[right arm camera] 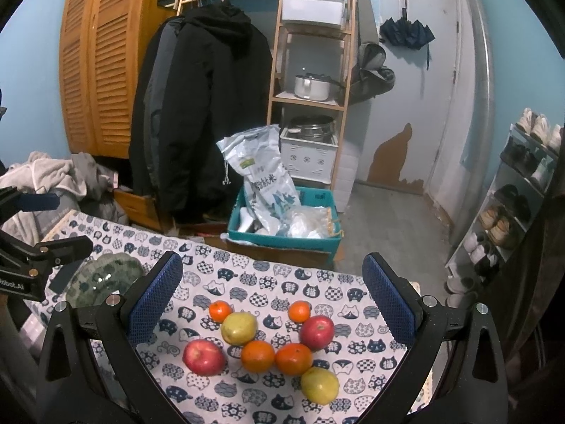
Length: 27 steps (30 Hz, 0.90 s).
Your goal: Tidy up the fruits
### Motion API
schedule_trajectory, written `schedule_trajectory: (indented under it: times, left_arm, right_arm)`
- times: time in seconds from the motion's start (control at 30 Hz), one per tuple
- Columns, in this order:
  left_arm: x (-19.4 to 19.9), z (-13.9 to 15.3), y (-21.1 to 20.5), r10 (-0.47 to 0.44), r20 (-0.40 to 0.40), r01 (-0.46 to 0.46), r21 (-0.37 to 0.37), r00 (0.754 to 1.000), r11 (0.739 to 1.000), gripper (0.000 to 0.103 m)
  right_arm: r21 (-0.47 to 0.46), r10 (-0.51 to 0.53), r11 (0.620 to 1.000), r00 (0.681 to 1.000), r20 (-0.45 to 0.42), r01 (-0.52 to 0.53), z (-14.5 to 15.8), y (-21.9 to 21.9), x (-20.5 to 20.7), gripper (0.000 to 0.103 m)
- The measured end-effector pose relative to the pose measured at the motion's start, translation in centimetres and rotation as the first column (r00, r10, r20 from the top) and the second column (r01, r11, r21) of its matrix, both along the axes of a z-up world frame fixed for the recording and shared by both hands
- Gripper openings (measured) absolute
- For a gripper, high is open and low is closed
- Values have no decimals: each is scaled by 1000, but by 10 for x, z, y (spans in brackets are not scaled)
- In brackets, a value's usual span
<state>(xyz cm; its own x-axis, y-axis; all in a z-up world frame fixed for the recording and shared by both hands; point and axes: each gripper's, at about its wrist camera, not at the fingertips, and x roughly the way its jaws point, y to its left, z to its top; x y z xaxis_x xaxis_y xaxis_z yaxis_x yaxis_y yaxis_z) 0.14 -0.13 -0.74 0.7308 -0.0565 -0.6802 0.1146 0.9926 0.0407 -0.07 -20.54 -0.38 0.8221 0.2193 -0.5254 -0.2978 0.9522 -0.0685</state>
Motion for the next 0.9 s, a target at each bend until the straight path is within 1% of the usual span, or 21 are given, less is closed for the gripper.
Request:
schedule_trajectory:
  times: [0.47,0.6,0.7,0.9]
  left_arm:
    - [2,0,-1,-10,-21,10,-3,1000,1000,101]
    - [1,-1,-1,-1,-20,1,1,1000,1000,101]
    - [1,-1,0,2,-15,-2,-10,1000,1000,101]
    - [1,0,-1,-13,-13,13,-18,1000,1000,101]
  right_arm:
    - [3,1,1000,1000,0,-1,0,0,0,100]
    - [2,0,1000,1000,0,0,1,0,0,100]
    - [1,0,1000,1000,2,0,1,0,0,100]
    - [1,-1,1000,1000,1,1,1,-1,0,100]
